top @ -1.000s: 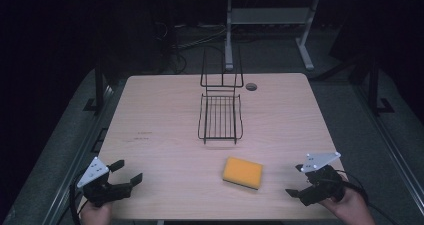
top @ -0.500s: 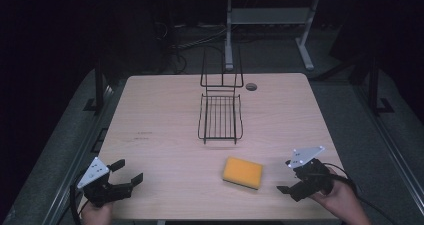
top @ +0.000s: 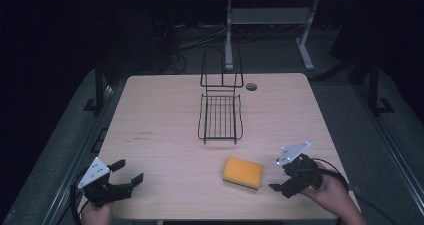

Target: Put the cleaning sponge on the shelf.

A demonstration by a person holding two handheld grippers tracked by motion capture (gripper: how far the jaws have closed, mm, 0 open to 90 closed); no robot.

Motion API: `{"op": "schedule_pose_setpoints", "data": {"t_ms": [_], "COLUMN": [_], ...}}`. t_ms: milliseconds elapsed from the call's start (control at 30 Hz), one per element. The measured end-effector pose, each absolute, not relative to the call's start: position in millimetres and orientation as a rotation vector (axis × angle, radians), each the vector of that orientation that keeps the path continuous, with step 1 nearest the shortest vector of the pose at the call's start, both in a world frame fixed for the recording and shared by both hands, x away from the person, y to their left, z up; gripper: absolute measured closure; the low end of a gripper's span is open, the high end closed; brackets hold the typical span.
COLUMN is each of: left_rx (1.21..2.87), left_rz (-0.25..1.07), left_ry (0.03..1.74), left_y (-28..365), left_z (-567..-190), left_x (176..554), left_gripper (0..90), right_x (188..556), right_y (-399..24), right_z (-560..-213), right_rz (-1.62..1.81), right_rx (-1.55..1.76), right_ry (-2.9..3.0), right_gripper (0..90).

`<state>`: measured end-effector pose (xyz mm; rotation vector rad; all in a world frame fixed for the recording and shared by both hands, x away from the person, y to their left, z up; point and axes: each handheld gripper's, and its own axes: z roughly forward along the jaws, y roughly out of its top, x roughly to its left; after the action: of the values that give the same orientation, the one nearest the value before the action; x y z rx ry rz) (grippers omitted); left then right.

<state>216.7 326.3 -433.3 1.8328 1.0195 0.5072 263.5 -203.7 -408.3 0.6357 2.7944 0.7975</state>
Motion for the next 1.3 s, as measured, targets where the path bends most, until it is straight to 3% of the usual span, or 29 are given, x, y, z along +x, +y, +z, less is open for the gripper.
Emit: {"op": "schedule_pose_setpoints", "data": {"t_ms": [1300], "left_rx": [1.835], "left_rz": [0.505], "left_ry": [1.023], "left_y": [328.2], "left_z": [-433.3], "left_x": [216.7], "left_gripper": [13.4], "right_x": [290.0], "right_y": [-147.9], "right_z": [-399.8], "right_rz": [0.759], "right_rx": [0.483], "right_ry": [2.931], "right_gripper": [15.5]}}
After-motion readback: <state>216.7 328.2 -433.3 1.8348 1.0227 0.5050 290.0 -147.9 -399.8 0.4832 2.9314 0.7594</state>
